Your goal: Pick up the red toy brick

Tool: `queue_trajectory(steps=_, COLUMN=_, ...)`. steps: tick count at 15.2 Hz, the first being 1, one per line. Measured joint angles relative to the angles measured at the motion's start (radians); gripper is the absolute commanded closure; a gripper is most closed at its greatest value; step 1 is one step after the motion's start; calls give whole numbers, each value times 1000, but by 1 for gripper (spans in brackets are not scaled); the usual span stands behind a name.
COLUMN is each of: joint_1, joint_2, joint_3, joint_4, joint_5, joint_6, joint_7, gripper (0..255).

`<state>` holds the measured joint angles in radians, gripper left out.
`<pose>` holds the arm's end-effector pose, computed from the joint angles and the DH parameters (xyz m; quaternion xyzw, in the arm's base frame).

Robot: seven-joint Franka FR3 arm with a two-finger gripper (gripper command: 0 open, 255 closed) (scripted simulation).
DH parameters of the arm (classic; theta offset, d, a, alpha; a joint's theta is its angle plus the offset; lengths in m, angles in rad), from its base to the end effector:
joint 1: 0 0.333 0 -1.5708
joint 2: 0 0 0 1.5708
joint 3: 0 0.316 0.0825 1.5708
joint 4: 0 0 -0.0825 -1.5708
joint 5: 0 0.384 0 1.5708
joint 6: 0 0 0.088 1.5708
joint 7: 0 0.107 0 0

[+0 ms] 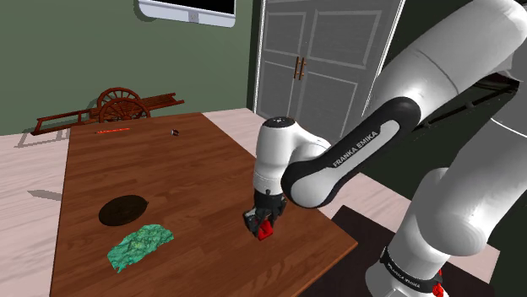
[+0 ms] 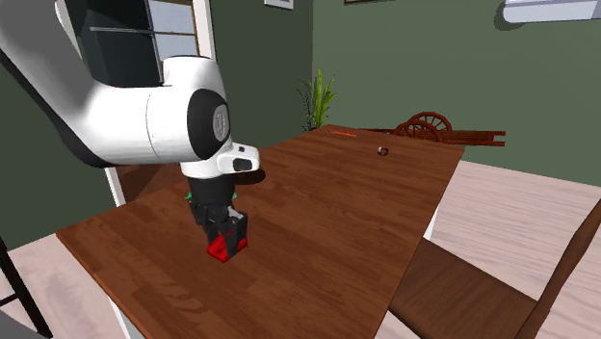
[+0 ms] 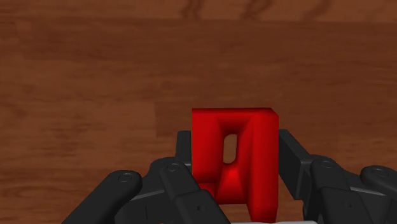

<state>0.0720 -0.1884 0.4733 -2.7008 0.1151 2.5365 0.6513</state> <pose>0.3498 0.2024 0.2841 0.9946 -0.1035 0.0088 0.0060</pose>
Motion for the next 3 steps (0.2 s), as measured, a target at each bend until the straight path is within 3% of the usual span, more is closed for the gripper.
queue_trajectory(steps=3, joint_1=8, joint_2=-41, joint_3=-10, joint_4=9, joint_5=20, joint_6=-47, joint_7=-18, gripper=255)
